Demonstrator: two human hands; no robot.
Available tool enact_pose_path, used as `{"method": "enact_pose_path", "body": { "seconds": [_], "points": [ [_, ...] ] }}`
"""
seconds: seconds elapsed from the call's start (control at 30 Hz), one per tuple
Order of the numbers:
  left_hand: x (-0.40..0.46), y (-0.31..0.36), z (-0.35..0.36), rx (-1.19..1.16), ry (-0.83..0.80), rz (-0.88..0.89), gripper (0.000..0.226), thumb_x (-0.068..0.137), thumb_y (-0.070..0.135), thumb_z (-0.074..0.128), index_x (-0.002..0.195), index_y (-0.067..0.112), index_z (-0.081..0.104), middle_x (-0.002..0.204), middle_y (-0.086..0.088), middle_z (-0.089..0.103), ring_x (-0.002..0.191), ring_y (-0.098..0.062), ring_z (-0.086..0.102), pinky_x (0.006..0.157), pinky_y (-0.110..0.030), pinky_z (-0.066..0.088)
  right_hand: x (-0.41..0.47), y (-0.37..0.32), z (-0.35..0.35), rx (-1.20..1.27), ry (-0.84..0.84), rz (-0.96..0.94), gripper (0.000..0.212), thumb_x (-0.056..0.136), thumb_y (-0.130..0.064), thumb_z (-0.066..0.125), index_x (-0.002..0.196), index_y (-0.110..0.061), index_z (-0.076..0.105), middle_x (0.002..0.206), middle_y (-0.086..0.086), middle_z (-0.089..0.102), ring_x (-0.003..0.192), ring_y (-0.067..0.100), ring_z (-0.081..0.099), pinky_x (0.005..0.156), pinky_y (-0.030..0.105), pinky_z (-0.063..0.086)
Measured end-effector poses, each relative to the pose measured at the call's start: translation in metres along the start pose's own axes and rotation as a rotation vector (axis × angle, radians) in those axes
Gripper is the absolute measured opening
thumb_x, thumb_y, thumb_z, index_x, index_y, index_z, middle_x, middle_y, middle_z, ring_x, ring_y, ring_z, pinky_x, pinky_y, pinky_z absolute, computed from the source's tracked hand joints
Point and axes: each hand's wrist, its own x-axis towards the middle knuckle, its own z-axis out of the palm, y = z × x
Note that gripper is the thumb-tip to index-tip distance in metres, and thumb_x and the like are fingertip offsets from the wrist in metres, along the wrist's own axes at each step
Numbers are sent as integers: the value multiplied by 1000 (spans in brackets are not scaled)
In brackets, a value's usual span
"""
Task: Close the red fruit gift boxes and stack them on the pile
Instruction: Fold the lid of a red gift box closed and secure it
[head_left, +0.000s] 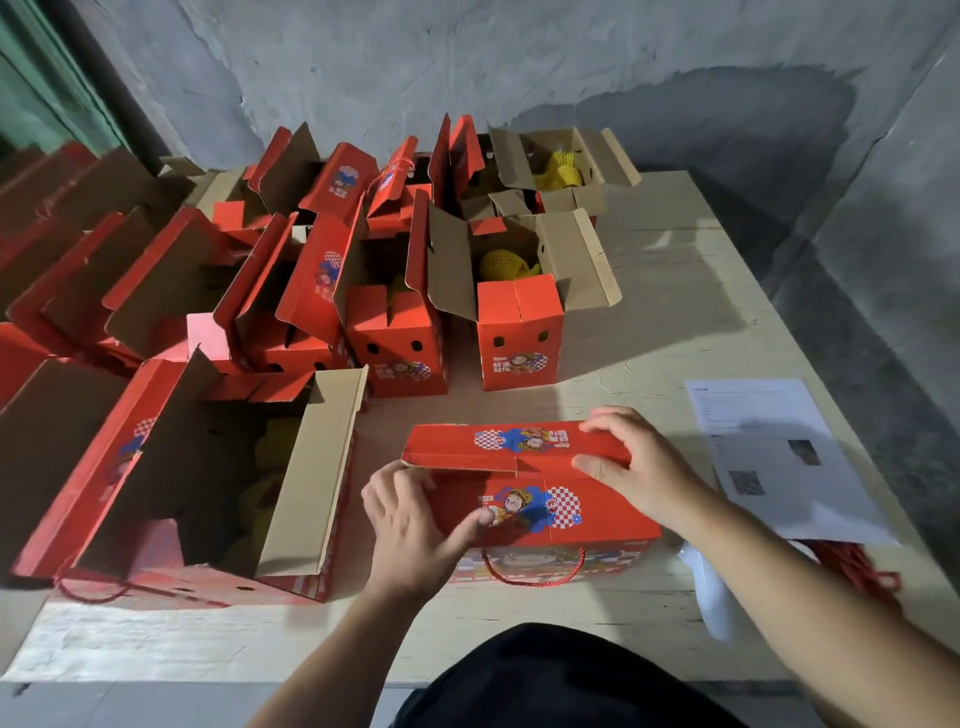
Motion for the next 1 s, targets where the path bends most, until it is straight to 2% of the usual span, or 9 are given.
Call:
{"method": "enact_pose_path", "body": {
  "seconds": [0.13,0.3,0.4,0.5,0.6,0.7,0.83,0.9,1.0],
  "points": [
    [16,5,0,64,101,-94,74,82,79,59,120,16,47,130,-7,41,125,-32,37,109,-58,31,1,1,-5,-307,-19,-88,73,85,-70,60,145,-29,55,144,-9,59,129,12,56,103,34,49],
    [81,3,-13,296,-511,106,71,92,73,56,153,38,50,161,9,45,151,-24,37,120,-42,32,8,-9,-6,-786,142,-398,61,86,-66,58,119,-17,73,115,-1,76,76,30,75,53,40,58],
    [90,7,-12,436,-449,221,62,90,69,61,142,35,63,145,10,63,133,-19,60,101,-40,50,10,-8,0,-912,165,-483,46,83,-52,79,108,-13,76,105,5,76,80,26,76,42,39,57],
    [85,4,-8,439,-374,267,56,91,65,64,137,34,68,143,8,65,133,-20,62,99,-41,51,7,-10,7,-912,128,-372,47,82,-44,83,117,-14,76,118,13,75,101,33,75,53,46,61],
    [78,-2,-6,394,-490,165,68,97,75,42,155,40,46,164,11,39,154,-18,34,121,-39,30,2,-11,17,-821,23,-211,58,93,-43,72,145,-21,60,145,16,59,130,39,60,93,55,58],
    [64,-7,0,387,-578,101,84,92,88,10,164,45,14,172,16,-1,161,-15,-3,128,-40,14,-1,-4,24,-853,-114,-111,66,107,-52,40,165,-32,17,173,12,12,158,37,15,127,53,19],
    [60,-8,3,481,-662,141,93,87,92,-2,164,40,-10,169,8,-23,158,-21,-24,127,-48,-15,3,-5,23,-874,-200,-77,68,109,-53,21,163,-34,-16,169,9,-29,159,32,-13,126,46,-9],
    [62,-6,1,509,-651,159,93,90,90,1,165,37,-7,172,4,-17,159,-25,-20,124,-49,-22,2,-9,22,-865,-227,-66,68,109,-52,22,163,-34,-15,170,11,-23,160,31,-10,127,44,-8],
    [55,-1,-1,429,-534,128,81,97,83,13,164,38,19,174,5,14,161,-24,7,128,-46,-10,-1,-13,17,-881,-151,-148,63,110,-49,32,166,-30,11,171,13,20,157,32,22,129,44,18]
  ]
}}
